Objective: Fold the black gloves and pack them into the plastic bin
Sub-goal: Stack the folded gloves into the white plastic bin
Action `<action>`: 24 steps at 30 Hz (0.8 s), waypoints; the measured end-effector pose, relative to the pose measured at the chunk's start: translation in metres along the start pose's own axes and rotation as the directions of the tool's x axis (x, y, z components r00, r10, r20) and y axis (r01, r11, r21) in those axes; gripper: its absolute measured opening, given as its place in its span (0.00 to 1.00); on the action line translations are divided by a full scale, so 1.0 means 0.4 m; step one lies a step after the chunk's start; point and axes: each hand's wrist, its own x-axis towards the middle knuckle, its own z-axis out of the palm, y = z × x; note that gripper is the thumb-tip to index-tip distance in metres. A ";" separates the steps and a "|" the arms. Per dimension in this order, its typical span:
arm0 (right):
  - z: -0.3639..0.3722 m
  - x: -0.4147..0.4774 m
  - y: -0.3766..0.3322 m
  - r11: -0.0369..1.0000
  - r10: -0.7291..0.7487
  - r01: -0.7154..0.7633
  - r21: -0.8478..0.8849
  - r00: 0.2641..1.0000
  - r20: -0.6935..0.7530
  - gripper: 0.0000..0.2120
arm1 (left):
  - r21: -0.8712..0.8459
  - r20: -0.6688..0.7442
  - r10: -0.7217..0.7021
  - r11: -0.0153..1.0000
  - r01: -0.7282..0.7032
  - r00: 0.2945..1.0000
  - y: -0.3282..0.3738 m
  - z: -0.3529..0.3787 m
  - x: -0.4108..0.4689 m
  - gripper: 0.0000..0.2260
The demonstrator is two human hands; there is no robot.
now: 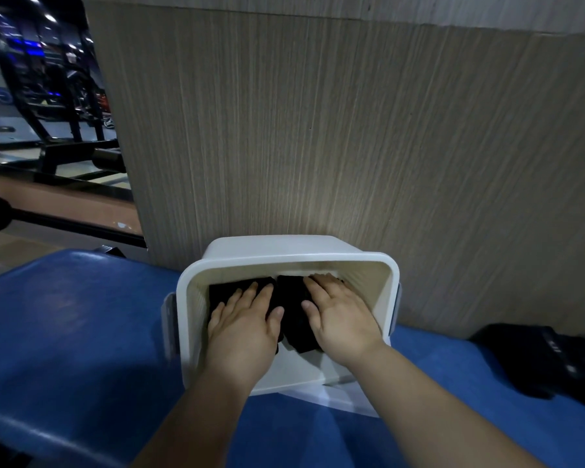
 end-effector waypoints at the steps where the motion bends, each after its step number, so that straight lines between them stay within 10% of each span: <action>1: -0.001 -0.004 0.002 1.000 0.002 -0.002 -0.001 1.000 0.008 0.40 | 0.001 -0.008 0.000 1.000 0.000 1.000 0.000 0.000 -0.003 0.22; 14: -0.054 -0.198 0.056 0.989 -0.077 0.103 0.103 0.969 -0.233 0.17 | -0.110 -0.219 0.066 0.990 -0.092 0.974 0.073 0.019 -0.073 0.18; 24: -0.059 -0.362 0.309 0.955 0.293 -0.271 0.121 0.924 -0.244 0.11 | -0.234 -0.080 0.158 0.957 -0.173 0.984 0.242 0.111 -0.123 0.06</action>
